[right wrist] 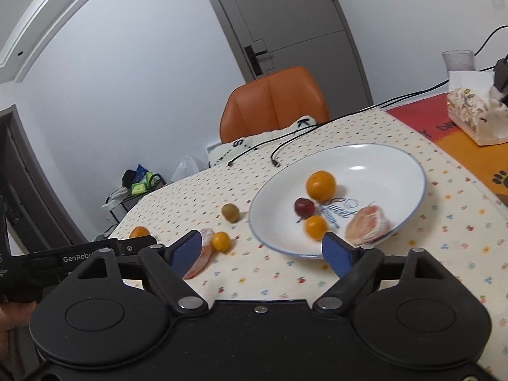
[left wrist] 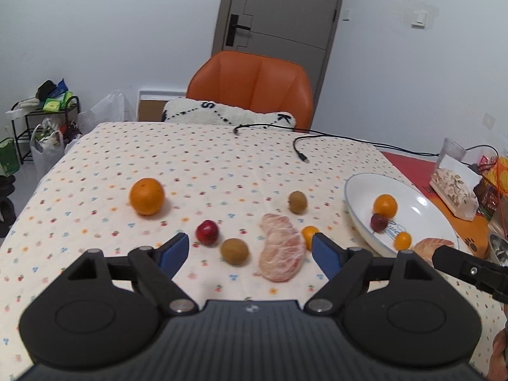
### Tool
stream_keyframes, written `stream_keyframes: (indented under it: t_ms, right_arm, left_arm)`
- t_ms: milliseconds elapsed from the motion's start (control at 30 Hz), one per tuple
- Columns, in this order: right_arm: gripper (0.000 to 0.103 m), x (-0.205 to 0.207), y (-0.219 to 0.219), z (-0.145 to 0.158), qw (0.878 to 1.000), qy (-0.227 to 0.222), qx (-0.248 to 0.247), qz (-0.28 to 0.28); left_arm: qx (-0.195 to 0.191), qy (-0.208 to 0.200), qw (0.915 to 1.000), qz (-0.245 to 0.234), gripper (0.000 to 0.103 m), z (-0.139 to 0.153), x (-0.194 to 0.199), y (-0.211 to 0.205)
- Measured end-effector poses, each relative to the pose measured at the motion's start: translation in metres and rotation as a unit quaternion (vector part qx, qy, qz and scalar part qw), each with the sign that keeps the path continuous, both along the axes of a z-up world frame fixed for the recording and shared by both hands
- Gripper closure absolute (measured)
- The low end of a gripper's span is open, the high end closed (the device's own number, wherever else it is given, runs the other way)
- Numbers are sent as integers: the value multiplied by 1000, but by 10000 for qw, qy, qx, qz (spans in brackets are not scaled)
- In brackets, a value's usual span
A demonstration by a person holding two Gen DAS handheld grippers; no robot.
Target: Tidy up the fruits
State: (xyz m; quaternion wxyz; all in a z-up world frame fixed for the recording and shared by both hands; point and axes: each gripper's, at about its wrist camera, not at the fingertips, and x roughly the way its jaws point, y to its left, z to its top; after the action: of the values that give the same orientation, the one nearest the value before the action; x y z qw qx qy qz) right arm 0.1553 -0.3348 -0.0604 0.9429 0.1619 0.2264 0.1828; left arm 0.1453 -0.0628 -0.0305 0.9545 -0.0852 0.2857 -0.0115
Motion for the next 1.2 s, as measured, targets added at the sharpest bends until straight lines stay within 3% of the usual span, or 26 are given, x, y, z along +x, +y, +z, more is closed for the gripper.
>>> stream_keyframes:
  t_ms: [267, 733, 1100, 1200]
  right_arm:
    - [11, 1, 17, 0, 9999, 40, -56, 108]
    - [11, 10, 46, -6, 9990, 136, -187, 386]
    - [30, 24, 65, -13, 9975, 305, -279, 575]
    - [33, 28, 71, -15, 9968, 362, -308, 638]
  left_arm:
    - [-94, 23, 9998, 149, 20, -6, -3, 20]
    - [-178, -21, 9996, 203, 21, -19, 0, 35]
    - [-396, 66, 9991, 133, 33, -29, 5, 43]
    - [-448, 120, 9989, 72, 42, -33, 8, 44]
